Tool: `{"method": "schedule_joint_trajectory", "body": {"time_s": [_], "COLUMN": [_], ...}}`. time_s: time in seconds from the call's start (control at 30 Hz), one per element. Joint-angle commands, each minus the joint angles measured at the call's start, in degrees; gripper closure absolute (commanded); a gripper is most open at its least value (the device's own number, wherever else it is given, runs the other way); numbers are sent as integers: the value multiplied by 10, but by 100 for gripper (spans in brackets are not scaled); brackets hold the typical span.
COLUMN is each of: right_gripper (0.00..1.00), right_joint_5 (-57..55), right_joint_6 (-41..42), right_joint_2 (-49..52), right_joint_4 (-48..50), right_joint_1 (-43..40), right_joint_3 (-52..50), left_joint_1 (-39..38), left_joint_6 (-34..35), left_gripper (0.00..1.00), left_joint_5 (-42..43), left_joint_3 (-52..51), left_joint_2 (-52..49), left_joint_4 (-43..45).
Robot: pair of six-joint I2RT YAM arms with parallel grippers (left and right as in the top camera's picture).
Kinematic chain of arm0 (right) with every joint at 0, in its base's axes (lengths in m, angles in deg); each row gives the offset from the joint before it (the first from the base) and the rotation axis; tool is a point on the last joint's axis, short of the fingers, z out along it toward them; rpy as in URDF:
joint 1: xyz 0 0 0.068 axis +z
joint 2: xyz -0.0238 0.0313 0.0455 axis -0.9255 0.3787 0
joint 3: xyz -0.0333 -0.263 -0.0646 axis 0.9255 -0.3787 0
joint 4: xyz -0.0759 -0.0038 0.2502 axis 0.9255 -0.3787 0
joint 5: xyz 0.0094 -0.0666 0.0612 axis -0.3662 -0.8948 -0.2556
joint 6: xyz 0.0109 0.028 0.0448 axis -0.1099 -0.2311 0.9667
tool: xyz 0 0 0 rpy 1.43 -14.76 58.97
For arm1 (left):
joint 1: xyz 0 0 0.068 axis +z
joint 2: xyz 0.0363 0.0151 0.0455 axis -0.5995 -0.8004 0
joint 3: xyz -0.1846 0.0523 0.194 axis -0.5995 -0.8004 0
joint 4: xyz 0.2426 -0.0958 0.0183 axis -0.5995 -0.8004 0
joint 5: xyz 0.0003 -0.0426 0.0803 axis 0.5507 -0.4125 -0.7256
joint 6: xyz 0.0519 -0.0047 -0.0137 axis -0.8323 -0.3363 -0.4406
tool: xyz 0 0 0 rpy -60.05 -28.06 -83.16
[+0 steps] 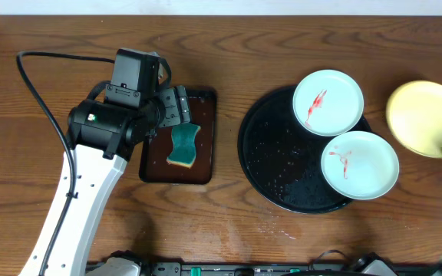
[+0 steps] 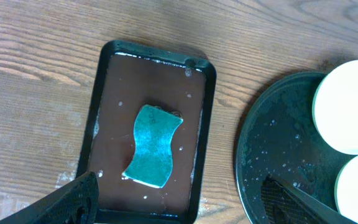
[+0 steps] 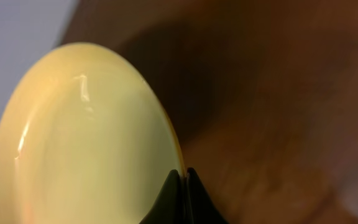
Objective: Clean dirty plates on tray and stack at the side
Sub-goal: 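Lift the yellow plate with the right gripper and place it right of the tray, then move the right gripper back and grip the rim of a pale green plate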
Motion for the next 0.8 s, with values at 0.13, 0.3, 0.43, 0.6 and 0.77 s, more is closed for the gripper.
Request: {"method": "schedule_joint_trajectory", "body": {"time_s": [0.13, 0.3, 0.43, 0.6, 0.77], "right_gripper": [99, 99, 53, 40, 36], "right_joint_5": [-119, -106, -100, 30, 30], "right_joint_6": [31, -41, -65, -84, -154], "right_joint_2": [138, 187, 181, 123, 87], "right_joint_4": [71, 120, 117, 82, -16], "right_joint_1": [-48, -45, -35, -5, 81], "right_joint_3": [11, 11, 11, 11, 11], "left_joint_1": [0, 0, 0, 0, 0], "left_joint_6": [-5, -5, -5, -5, -5], "left_gripper": [16, 16, 16, 16, 16], "left_joint_5": [0, -1, -1, 0, 0], "left_joint_3": [7, 7, 7, 7, 7], "left_joint_2": [0, 0, 0, 0, 0], "left_joint_4": [-1, -1, -1, -1, -1]}}
